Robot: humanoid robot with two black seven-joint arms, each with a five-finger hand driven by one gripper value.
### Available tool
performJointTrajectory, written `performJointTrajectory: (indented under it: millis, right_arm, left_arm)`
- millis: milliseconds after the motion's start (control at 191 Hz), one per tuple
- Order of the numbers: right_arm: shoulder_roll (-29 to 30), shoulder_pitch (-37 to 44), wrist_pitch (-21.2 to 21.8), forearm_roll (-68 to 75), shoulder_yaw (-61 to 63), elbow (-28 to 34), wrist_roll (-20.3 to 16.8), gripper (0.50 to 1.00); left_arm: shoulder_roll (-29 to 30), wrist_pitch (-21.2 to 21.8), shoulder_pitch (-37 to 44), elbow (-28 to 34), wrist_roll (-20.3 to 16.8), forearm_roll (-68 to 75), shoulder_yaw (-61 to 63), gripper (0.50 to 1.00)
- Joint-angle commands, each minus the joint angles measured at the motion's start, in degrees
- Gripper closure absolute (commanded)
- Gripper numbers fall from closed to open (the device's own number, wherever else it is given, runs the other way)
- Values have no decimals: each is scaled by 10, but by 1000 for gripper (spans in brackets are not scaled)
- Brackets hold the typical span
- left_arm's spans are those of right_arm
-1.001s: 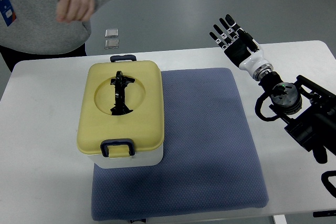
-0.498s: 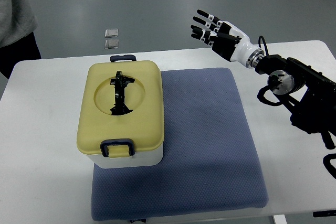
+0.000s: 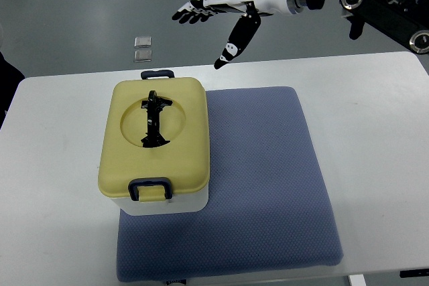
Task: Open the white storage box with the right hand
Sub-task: 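Lower the right hand and grasp the black handle on the yellow lid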
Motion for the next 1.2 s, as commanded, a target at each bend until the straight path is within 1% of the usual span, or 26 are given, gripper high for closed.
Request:
performJointTrajectory:
  millis: [0,68,189,320,587,1006,1106,1195]
  right_arm:
    - [20,34,0,-7,-3,27,0,556]
    - [44,43,0,-27,-3,28,0,556]
    - [81,40,0,-105,-3,28,2,556]
    - [115,17,0,-169,-2,28,2,556]
    - [126,-19,0,-218,-2,28,4,556]
    - [133,-60,0,-216,1,27,5,562]
    - [140,-63,0,-216,1,27,6,568]
    - [146,-65,0,-215,2,28,7,593]
  left_arm:
    - [0,0,1,1,0,-1,0,500]
    - [0,0,0,-1,0,-1,0,500]
    - [0,0,0,-3,0,0,0,500]
    - [0,-1,0,0,0,-1,0,500]
    - [0,0,1,1,0,-1,0,500]
    - [0,0,0,2,0,-1,0,500]
    - [0,0,1,2,0,-1,0,500]
    - [0,0,0,2,0,-1,0,500]
